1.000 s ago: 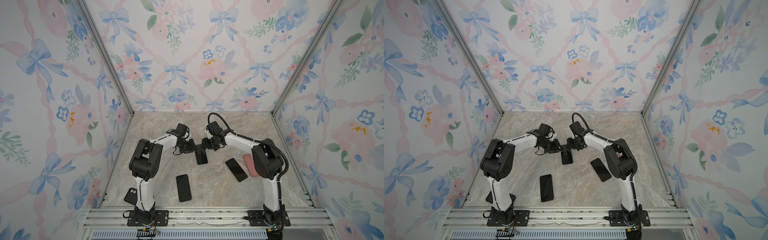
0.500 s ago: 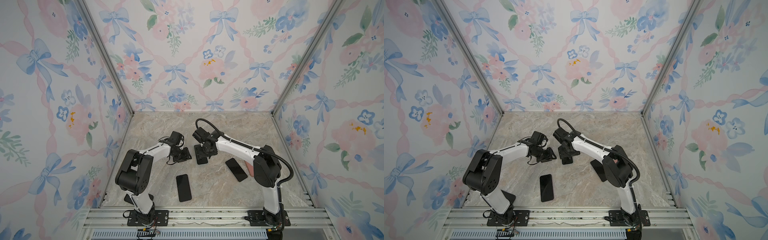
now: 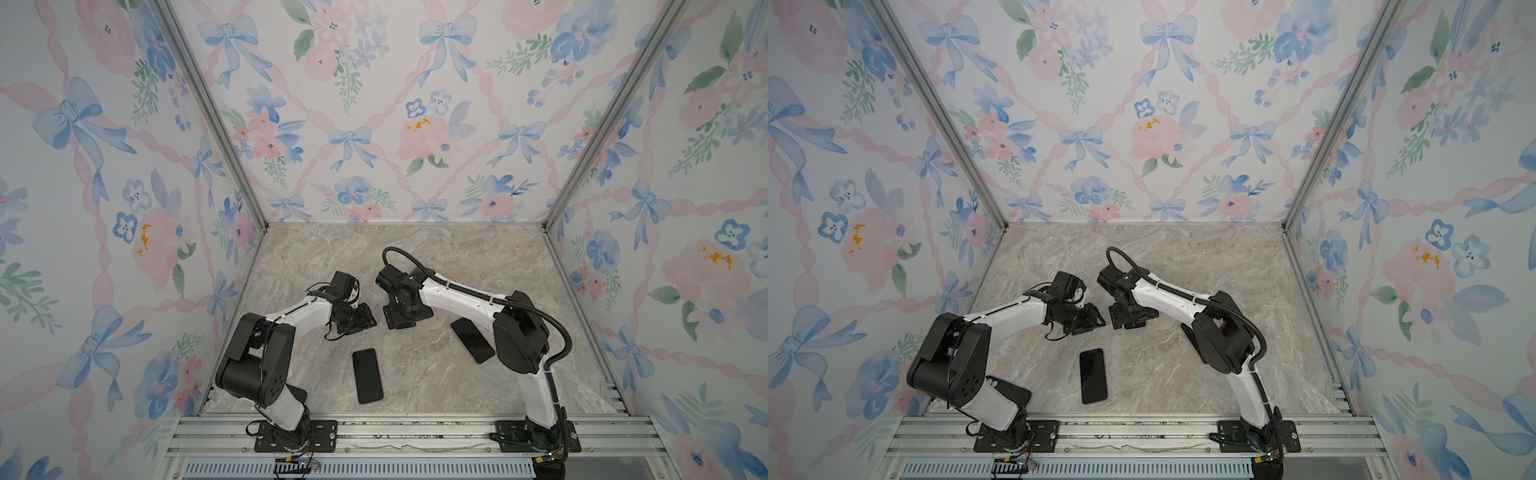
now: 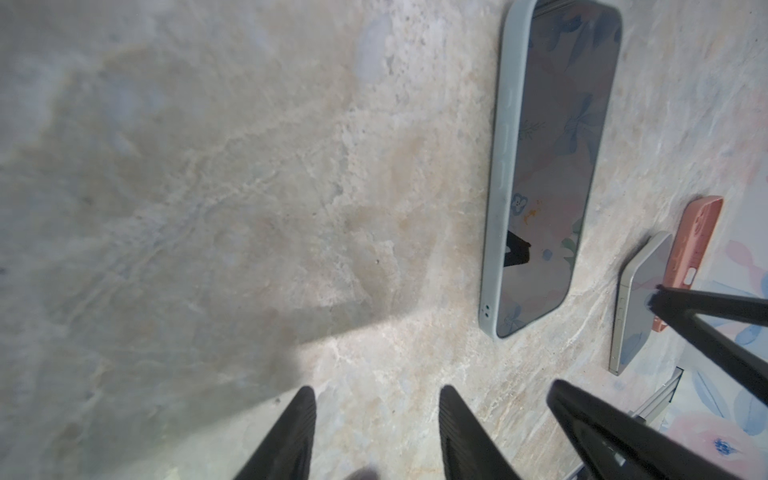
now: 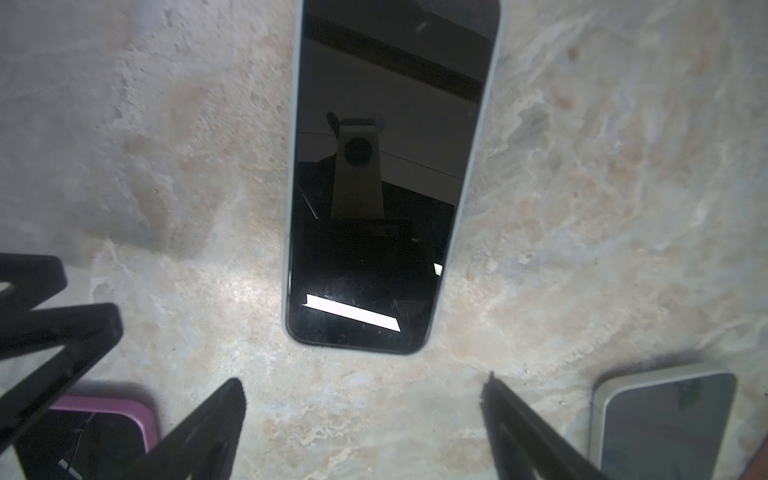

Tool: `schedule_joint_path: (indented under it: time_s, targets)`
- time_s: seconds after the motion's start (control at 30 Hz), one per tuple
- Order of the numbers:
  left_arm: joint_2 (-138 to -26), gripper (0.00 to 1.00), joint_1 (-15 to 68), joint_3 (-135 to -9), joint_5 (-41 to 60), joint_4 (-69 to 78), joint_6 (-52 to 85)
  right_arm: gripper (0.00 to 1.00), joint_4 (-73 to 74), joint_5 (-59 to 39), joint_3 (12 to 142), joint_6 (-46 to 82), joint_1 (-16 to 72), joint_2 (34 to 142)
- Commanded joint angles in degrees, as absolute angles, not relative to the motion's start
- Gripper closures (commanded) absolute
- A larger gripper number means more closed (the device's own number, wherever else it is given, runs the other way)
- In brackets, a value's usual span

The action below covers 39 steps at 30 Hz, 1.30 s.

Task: Put the phone into the phone case
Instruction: 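Open both grippers and lift them off the cased phone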

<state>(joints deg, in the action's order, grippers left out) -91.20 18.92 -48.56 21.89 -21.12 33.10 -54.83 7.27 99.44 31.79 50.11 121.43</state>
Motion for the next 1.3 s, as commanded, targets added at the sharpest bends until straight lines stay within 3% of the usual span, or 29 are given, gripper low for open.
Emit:
schedule_joint_path:
  time_s: [0.0, 0.07, 0.13, 0.17, 0.9, 1.27]
  targets:
    - [-89.2, 0.36, 18.8, -47.6, 22.8, -21.9, 32.6, 0.08, -52.5, 5.6, 98.3, 33.2, 49.4, 121.6]
    - [-88.7, 0.3, 18.7, -47.5, 22.9, -21.9, 32.5, 0.08, -52.1, 5.4, 98.1, 33.4, 49.4, 122.4]
    - [-88.1, 0.06, 18.4, -47.4, 23.0, -22.0, 32.7, 0.08, -51.9, 5.1, 98.1, 33.2, 49.4, 123.0]
    - [-87.9, 0.02, 18.1, -47.3, 23.1, -22.0, 32.8, 0.08, -51.8, 5.0, 97.9, 33.2, 49.3, 123.2]
    - [-87.6, 0.02, 16.1, -47.0, 26.5, -22.0, 31.6, 0.16, -50.9, 4.1, 98.0, 33.5, 48.8, 127.5]
    - [-87.9, 0.02, 16.1, -47.2, 26.6, -21.9, 31.3, 0.3, -50.3, 3.2, 97.6, 33.8, 48.2, 128.0]
